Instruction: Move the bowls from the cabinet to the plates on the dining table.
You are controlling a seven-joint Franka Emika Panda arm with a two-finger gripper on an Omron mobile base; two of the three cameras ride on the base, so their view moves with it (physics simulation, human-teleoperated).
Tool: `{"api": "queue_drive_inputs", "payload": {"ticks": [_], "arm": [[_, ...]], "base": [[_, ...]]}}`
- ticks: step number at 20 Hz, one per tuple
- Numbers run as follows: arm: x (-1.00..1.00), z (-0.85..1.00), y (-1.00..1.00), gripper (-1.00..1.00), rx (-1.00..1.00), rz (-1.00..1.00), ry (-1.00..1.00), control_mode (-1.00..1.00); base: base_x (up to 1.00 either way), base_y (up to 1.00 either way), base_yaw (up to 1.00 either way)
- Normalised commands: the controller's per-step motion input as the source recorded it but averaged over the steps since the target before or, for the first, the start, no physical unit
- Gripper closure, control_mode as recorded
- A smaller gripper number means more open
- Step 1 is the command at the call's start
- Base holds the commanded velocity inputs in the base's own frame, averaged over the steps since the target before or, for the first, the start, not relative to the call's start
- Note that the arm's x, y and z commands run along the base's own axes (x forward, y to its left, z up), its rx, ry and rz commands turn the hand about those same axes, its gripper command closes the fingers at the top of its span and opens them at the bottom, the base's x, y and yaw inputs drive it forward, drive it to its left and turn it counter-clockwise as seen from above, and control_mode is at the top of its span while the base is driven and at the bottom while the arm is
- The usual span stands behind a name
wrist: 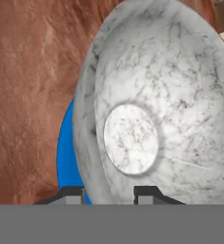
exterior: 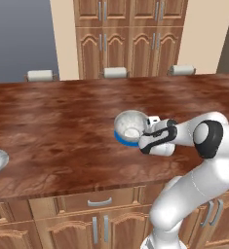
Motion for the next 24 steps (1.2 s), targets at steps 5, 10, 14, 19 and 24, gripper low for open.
{"api": "queue_drive_inputs", "payload": {"ticks": [5,10,14,19,24], "arm": [[-0.03,0.06,0.00,-1.00,0.08,0.00,0.00,-1.00],[-0.20,0.21,-0.10,-1.00,0.09,-0.02,0.00,-1.00],[-0.05,0.50,-0.10,-1.00,0.09,-0.02,0.00,-1.00],[0.00,0.83,-0.02,-1.00,0.11,-0.01,0.00,-1.00],[0.00,0.73,0.00,-1.00,0.07,0.00,0.00,-1.00]], "base": [[0.00,0.00,0.00],[0.00,0.00,0.00],[0.00,0.00,0.00],[0.00,0.00,0.00],[0.00,0.00,0.00]]}}
